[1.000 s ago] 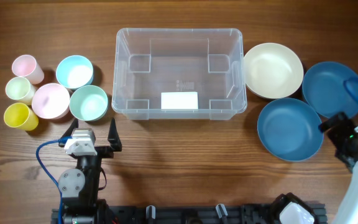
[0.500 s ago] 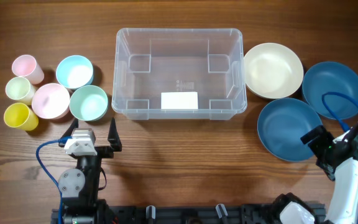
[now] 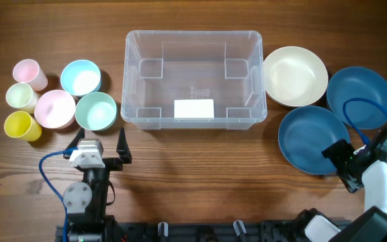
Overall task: Pack container
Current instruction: 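Move the right gripper to the rim of the front teal bowl, then grasp the teal bowl rim with the right gripper and lift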
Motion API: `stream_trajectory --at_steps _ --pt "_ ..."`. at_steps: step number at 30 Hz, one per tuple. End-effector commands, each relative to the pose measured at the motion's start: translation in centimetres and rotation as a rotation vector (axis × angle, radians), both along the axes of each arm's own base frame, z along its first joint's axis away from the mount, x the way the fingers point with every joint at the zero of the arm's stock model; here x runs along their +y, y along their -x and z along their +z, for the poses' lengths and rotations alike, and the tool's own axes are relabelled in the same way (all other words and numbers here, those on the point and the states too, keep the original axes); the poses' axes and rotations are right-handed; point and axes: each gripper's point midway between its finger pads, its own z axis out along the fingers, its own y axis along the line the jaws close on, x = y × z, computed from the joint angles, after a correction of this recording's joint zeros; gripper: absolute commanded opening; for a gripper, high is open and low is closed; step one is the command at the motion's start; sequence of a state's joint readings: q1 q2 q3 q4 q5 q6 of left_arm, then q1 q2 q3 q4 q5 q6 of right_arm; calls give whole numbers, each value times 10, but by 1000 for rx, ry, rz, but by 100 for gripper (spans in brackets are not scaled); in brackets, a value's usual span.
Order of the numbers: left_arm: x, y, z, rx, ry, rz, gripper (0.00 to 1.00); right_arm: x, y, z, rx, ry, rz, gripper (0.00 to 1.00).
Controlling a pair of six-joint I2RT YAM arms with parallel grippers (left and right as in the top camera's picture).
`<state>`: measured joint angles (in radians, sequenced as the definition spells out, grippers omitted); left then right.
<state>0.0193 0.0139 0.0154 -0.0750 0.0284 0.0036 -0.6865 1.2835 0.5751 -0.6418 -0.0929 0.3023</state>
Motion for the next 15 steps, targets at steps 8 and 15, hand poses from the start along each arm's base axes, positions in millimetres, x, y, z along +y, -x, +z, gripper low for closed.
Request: stream_trajectory --at_steps 8,15 --pt "-3 0 -3 4 -18 -15 100 2 3 -9 19 -27 -18 45" --pt "-3 0 -3 4 -18 -15 100 3 2 -9 14 -32 -16 23"
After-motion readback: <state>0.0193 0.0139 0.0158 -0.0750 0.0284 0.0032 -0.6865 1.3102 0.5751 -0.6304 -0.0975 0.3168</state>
